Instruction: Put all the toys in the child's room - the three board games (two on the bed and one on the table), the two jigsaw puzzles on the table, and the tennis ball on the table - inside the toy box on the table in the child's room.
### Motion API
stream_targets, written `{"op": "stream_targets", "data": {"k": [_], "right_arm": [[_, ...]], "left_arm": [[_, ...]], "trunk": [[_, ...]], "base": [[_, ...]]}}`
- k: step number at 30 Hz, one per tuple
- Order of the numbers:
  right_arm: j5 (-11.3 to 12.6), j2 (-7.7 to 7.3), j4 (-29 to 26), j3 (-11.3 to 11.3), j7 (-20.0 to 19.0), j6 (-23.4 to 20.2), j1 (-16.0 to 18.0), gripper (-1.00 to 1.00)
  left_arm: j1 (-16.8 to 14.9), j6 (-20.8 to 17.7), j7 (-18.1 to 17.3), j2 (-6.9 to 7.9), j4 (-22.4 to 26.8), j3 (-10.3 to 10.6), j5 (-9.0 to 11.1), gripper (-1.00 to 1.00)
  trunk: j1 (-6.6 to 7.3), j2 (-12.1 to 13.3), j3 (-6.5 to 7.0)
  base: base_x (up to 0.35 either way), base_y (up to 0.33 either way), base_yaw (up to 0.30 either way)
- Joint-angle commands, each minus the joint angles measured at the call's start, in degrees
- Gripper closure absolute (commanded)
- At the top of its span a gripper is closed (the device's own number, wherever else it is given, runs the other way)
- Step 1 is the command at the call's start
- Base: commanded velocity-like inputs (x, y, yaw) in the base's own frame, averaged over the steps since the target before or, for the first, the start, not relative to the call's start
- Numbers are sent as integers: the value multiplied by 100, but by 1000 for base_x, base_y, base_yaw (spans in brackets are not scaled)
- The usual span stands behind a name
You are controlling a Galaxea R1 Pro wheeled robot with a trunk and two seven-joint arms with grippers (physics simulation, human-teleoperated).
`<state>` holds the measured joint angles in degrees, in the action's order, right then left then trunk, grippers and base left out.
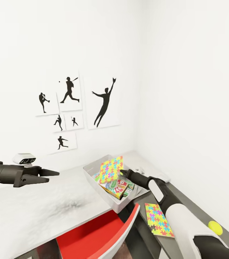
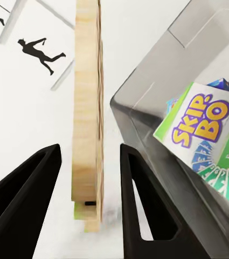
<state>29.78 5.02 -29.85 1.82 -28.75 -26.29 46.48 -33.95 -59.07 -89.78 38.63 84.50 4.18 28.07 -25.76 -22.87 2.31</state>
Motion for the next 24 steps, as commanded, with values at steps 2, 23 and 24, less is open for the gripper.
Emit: {"op": "stream_targets", "data": {"k": [2,23,24], "right_arm": [[39,4,-3,20,6,20,2,100],[37,-13,29,45,1,238,2,100],[34,-12,30,40,3,304,3,100]], "left_arm": [[-3,-61,-22,4,-4,13,6,-100],[-5,-61,-22,4,-12,19,2,-100],[-6,-61,-22,4,-12,20,3,-100]], "trunk": [[-2,-5,-4],[-2,-5,-7],[-2,-5,-7]], "base": [[0,0,72],[0,0,-41],[0,0,-1]]}}
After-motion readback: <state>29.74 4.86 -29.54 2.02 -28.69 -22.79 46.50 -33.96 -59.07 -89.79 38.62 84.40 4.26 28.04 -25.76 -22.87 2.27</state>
